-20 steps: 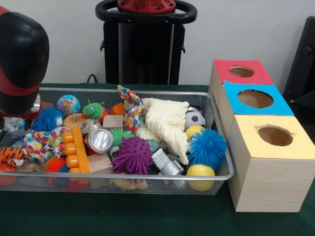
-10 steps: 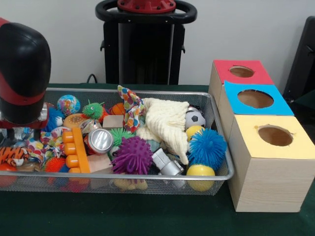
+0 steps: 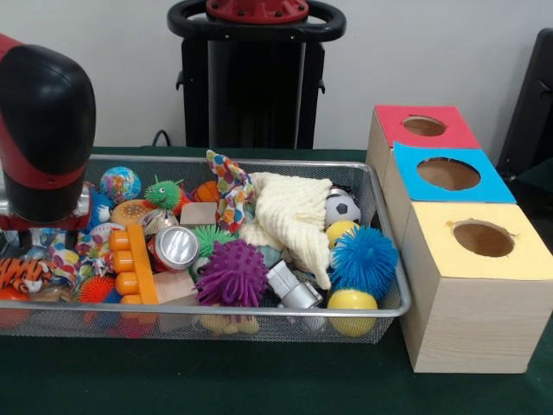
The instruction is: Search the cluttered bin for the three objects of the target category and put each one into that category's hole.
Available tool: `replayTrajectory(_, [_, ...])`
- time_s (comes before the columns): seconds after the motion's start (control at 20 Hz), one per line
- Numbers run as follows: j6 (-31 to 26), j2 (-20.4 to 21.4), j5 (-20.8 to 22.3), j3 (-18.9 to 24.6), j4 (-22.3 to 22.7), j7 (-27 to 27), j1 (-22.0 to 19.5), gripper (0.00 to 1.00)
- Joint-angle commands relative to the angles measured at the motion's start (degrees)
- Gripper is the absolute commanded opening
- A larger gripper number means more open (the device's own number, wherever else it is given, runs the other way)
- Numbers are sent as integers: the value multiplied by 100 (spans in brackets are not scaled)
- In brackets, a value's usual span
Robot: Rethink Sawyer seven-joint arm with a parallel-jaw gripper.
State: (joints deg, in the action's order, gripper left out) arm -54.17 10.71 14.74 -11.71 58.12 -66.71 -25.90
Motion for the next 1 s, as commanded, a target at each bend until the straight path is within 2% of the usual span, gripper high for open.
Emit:
replayTrajectory(0.05, [-486,-284,117,365,71,-259,169,100])
replayTrajectory(0.3, [-1034,-343,289,-33,-184,-311,341,100])
replayTrajectory(0.5, [-1310,-316,395,-337,-145,-420,519,100])
replayTrajectory(0.8, [-1151,96,431,-518,403,-368,546,100])
replayTrajectory(1.0, [-1082,87,402,-538,429,-364,548,100])
